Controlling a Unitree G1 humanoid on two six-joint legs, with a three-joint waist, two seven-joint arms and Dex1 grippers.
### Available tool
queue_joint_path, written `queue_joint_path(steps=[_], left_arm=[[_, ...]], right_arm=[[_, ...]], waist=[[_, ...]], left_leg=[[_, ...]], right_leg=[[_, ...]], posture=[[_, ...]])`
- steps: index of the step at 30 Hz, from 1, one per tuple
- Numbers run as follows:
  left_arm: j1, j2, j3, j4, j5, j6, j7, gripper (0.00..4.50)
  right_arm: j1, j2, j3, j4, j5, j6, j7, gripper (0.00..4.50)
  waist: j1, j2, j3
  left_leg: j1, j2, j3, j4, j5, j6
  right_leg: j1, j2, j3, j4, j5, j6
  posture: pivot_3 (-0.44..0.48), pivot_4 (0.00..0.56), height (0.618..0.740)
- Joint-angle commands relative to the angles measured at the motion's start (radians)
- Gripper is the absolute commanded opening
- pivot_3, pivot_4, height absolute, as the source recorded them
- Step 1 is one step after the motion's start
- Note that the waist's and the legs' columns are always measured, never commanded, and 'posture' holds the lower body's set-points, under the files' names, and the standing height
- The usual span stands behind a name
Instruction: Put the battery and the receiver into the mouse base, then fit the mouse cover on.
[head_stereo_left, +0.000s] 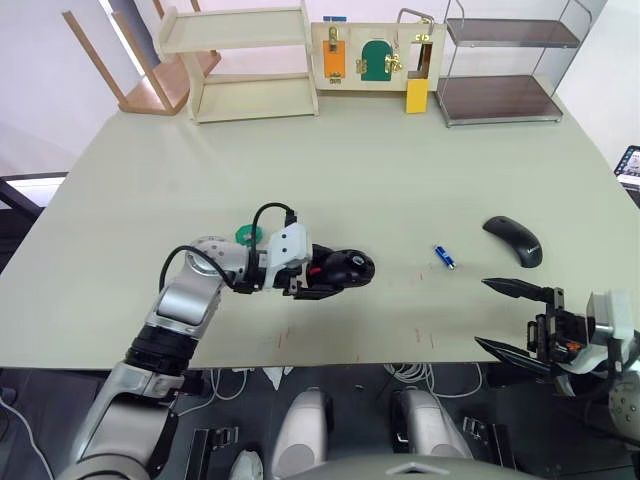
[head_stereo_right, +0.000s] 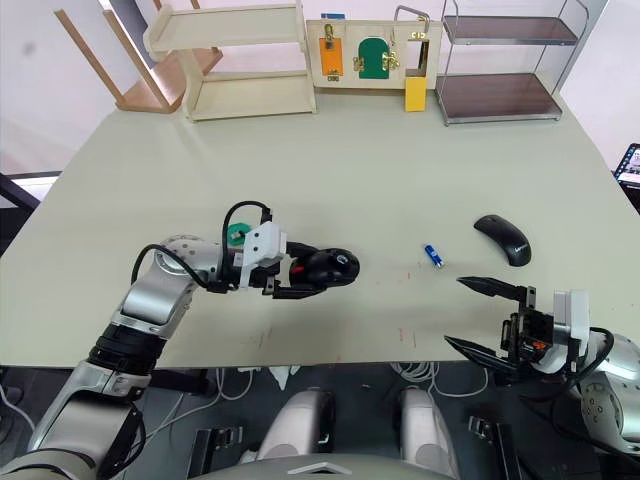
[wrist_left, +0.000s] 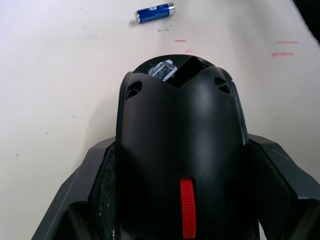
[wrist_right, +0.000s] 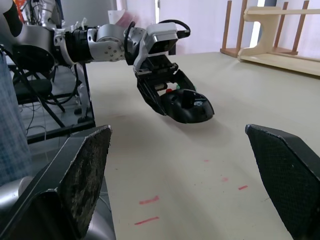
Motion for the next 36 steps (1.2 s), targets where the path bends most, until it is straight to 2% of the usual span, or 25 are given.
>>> queue_joint_path(steps=[1, 7, 16, 23, 28, 36], left_arm=[[0.005, -0.019, -0.025, -0.027, 0.032, -0.031, 0.021, 2.92], [0.009, -0.037, -0.084, 0.016, 0.104, -0.07, 0.04, 2.92], [0.005, -0.066, -0.127, 0.008, 0.139, 0.003, 0.042, 2.92], [-0.015, -0.074, -0.135, 0.009, 0.148, 0.036, 0.033, 2.92], [-0.027, -0.08, -0.135, -0.003, 0.133, 0.078, 0.016, 2.92], [-0.044, -0.074, -0.145, -0.013, 0.14, 0.126, 0.0, 2.92]], right_arm=[[0.001, -0.012, -0.021, -0.03, 0.012, -0.002, 0.002, 4.5], [0.015, -0.016, -0.003, -0.036, -0.023, 0.003, -0.019, 4.5], [-0.009, -0.004, 0.045, -0.097, -0.249, 0.156, -0.395, 4.5], [-0.106, 0.037, 0.113, -0.162, -0.311, 0.39, -0.653, 4.5], [-0.182, 0.04, 0.159, -0.15, -0.392, 0.539, -0.79, 4.5], [-0.23, 0.049, 0.185, -0.142, -0.426, 0.651, -0.869, 4.5]], waist=[[0.0, 0.0, 0.0], [0.002, 0.0, 0.0], [0.008, 0.003, -0.002], [0.009, 0.004, -0.002], [0.009, 0.004, -0.002], [0.007, 0.004, -0.002]], left_leg=[[0.0, 0.0, 0.0, 0.0, 0.0, 0.0], [0.0, 0.0, 0.0, 0.0, 0.0, 0.0], [-0.001, 0.0, 0.0, 0.003, 0.0, 0.0], [-0.001, -0.001, 0.0, 0.003, 0.0, 0.0], [-0.002, -0.001, 0.0, 0.004, 0.0, 0.0], [-0.002, -0.001, -0.001, 0.004, 0.0, 0.0]], right_leg=[[0.0, 0.0, 0.0, 0.0, 0.0, 0.0], [0.0, 0.0, 0.0, 0.0, 0.0, 0.0], [0.001, 0.0, 0.0, 0.0, 0.0, 0.0], [0.001, 0.0, 0.0, 0.0, 0.0, 0.0], [0.001, -0.001, 0.0, 0.0, 0.0, 0.0], [0.001, -0.001, 0.0, 0.0, 0.0, 0.0]], posture=[[0.0, 0.15, 0.74], [0.0, 0.15, 0.74], [0.0, 0.15, 0.74], [0.0, 0.15, 0.74], [0.0, 0.15, 0.74], [0.0, 0.15, 0.74]])
